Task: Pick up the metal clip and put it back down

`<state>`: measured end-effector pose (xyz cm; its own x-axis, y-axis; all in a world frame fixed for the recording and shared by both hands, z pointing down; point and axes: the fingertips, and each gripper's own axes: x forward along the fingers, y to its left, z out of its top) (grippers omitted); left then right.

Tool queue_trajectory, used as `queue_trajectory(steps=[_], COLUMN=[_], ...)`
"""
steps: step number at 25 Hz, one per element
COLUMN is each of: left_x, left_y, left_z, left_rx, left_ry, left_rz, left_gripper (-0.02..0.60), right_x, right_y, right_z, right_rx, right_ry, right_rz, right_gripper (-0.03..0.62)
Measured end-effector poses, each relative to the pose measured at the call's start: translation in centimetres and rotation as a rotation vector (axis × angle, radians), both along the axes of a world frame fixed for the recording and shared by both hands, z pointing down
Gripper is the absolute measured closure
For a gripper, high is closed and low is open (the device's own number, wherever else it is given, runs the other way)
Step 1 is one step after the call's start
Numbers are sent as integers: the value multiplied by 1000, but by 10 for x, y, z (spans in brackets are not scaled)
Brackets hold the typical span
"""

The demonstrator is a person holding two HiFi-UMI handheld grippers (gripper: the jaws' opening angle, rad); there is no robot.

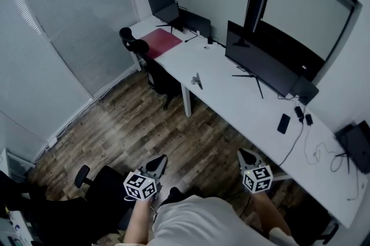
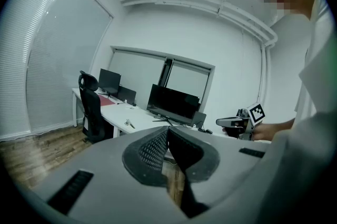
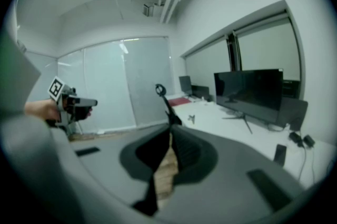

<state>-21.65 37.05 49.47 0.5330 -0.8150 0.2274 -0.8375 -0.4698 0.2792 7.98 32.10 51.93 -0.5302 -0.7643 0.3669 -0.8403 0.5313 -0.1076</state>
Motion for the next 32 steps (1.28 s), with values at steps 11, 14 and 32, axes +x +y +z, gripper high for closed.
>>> queue_trajectory(steps=[11, 14, 32], left_x=[-3, -7, -72], left_y=[-34, -51, -189], left_z=[5, 8, 27], left_rx=[-14, -18, -73], left_ry=[10, 14, 12], left_rz=[1, 10, 81], left_gripper=[549, 549, 549], right_x=[-4, -7, -82], right_y=[-28, -41, -156], right_z=[6, 8, 21], right_rx=[-15, -22, -75], right_ry=[8, 13, 26], right_rz=[7, 12, 49], right_gripper=[558, 559, 559])
